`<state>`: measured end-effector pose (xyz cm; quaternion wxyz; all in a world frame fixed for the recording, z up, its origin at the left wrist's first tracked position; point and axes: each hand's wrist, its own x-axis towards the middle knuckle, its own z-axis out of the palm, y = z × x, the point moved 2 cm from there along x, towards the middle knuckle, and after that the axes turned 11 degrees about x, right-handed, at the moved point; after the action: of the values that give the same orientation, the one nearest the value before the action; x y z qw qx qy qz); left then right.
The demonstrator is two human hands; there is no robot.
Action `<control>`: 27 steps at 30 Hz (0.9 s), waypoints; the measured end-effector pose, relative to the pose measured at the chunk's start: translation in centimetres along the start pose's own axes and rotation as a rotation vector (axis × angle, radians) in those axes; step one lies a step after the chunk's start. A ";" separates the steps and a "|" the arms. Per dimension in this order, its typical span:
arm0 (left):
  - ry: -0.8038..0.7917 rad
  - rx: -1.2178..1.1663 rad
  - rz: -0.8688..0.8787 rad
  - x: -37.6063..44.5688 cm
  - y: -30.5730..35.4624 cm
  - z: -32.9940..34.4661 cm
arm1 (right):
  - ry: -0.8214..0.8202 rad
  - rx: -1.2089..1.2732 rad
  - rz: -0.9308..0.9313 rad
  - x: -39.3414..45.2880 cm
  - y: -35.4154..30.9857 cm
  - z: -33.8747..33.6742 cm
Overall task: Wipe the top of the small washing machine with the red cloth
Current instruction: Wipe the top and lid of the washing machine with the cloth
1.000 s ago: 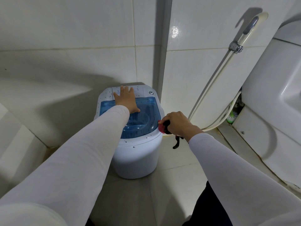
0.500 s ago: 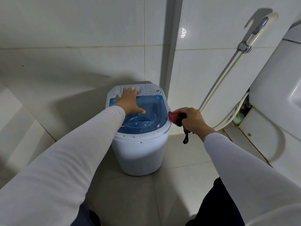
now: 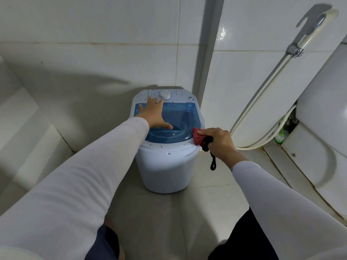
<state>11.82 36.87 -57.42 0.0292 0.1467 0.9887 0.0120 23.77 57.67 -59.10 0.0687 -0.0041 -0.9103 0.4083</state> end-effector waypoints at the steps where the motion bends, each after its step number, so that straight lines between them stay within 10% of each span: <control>1: -0.001 0.010 -0.001 -0.2 0.0 0.0 | -0.004 -0.022 -0.008 -0.2 0.0 0.2; 27: 0.016 0.136 -0.027 -1.3 1.0 0.5 | -0.211 -0.384 -0.054 -1.9 -3.7 5.1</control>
<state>13.42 37.46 -57.81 0.0115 0.1348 0.9893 -0.0543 25.20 51.25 -59.91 -0.0183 0.0500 -0.9732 0.2237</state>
